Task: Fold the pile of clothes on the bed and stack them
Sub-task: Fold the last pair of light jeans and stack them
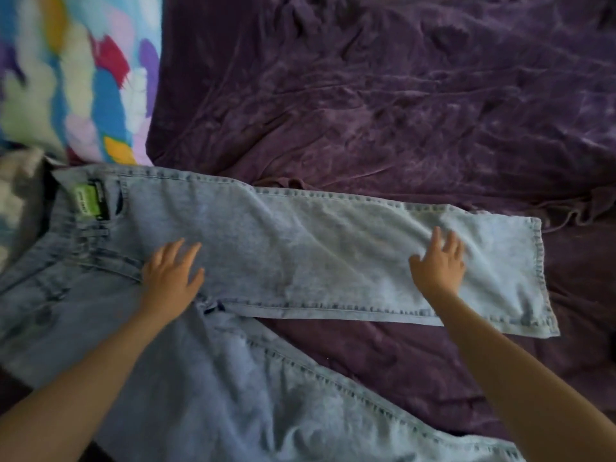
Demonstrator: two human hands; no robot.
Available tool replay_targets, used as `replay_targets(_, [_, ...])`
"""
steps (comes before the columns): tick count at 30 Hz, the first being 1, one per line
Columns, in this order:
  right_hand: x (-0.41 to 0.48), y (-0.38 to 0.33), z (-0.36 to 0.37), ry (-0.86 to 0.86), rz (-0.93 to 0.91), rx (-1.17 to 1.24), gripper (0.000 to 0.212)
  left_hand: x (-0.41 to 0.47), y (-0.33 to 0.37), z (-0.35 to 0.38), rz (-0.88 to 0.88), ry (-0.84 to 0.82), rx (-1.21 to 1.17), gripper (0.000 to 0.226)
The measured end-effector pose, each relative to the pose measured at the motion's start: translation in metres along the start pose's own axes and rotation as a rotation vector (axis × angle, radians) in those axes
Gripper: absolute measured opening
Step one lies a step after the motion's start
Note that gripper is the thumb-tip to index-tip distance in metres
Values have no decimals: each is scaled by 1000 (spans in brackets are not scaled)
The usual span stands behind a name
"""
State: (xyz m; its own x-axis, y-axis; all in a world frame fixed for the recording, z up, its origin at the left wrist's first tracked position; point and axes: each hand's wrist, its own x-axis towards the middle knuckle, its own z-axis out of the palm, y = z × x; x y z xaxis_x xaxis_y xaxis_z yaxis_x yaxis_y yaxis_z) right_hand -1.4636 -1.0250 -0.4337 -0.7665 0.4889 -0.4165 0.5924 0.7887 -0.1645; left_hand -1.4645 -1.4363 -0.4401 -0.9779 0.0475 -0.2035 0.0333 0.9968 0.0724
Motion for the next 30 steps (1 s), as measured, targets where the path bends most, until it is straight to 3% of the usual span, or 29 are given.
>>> replay_targets(3, [-2, -72, 17, -74, -293, -163, 66, 32, -53, -21, -171, -38, 34, 54])
replay_targets(6, [-1, -133, 38, -115, -447, -257, 66, 65, -99, -35, -150, -61, 136, 61])
replay_targets(12, [32, -202, 67, -137, -482, -496, 81, 132, -150, -50, -58, -121, 255, 72])
replay_targets(16, [53, -209, 64, -132, -422, -584, 95, 161, -172, -50, 72, -22, 263, 75])
replay_targets(19, [62, -202, 46, -141, -328, -662, 75, 169, -182, -51, 4, -11, 229, 69])
replay_targets(21, [58, -192, 29, -67, -298, -662, 58, 171, -193, -58, -9, 36, 186, 53])
replay_targets(24, [35, -172, 5, 135, -446, -558, 36, 160, -214, -75, 196, 241, 111, 19])
replay_targets(27, [-17, -136, -12, 446, -780, -420, 39, 125, -235, -90, 340, 357, -29, 24])
replay_targets(29, [-63, -104, -8, 461, -850, -424, 40, 89, -244, -93, 260, 370, -161, 10])
replay_targets(30, [-87, -87, -1, 424, -869, -429, 38, 67, -246, -91, 189, 346, -217, 17])
